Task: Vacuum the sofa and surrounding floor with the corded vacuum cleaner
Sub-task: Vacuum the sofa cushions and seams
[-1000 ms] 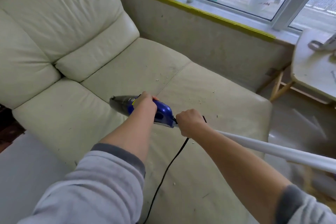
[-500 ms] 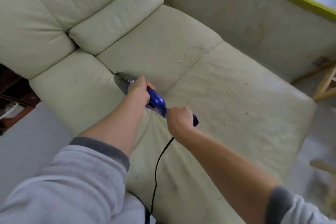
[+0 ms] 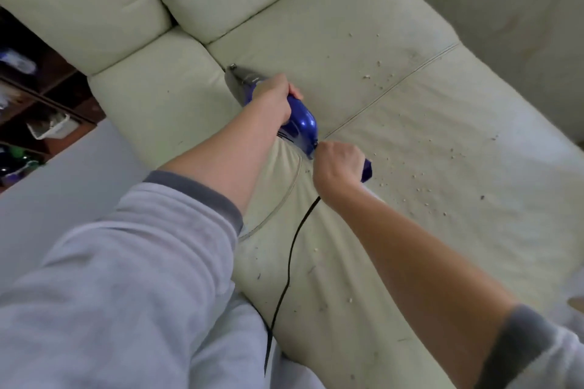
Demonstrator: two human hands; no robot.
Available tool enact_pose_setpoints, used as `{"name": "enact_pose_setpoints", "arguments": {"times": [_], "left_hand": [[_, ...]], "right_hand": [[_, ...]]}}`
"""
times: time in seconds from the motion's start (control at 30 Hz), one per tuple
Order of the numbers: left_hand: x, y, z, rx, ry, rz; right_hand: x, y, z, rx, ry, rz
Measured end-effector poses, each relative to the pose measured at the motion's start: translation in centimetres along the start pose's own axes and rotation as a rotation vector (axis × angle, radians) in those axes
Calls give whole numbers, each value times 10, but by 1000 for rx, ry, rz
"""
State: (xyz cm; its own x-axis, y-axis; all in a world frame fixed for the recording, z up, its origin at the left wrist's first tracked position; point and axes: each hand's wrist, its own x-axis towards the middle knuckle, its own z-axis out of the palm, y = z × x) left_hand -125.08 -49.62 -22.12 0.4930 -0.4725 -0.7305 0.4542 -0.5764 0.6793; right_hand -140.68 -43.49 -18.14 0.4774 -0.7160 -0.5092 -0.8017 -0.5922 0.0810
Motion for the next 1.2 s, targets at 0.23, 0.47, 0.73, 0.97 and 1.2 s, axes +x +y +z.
{"name": "enact_pose_setpoints", "arguments": {"times": [0.23, 0.47, 0.73, 0.97, 1.2], "left_hand": [[-19, 21, -12, -313, 134, 13], [8, 14, -27, -376, 86, -56], [59, 37, -58, -441, 104, -24], [115, 89, -107, -418, 158, -22], [155, 99, -110, -489, 154, -83]], "right_hand": [[3, -5, -28, -150, 61, -47], [17, -40, -5, 53, -2, 45], [71, -73, -18, 1, -46, 0], [141, -123, -47, 1, 3, -94], [195, -133, -46, -65, -61, -70]]}}
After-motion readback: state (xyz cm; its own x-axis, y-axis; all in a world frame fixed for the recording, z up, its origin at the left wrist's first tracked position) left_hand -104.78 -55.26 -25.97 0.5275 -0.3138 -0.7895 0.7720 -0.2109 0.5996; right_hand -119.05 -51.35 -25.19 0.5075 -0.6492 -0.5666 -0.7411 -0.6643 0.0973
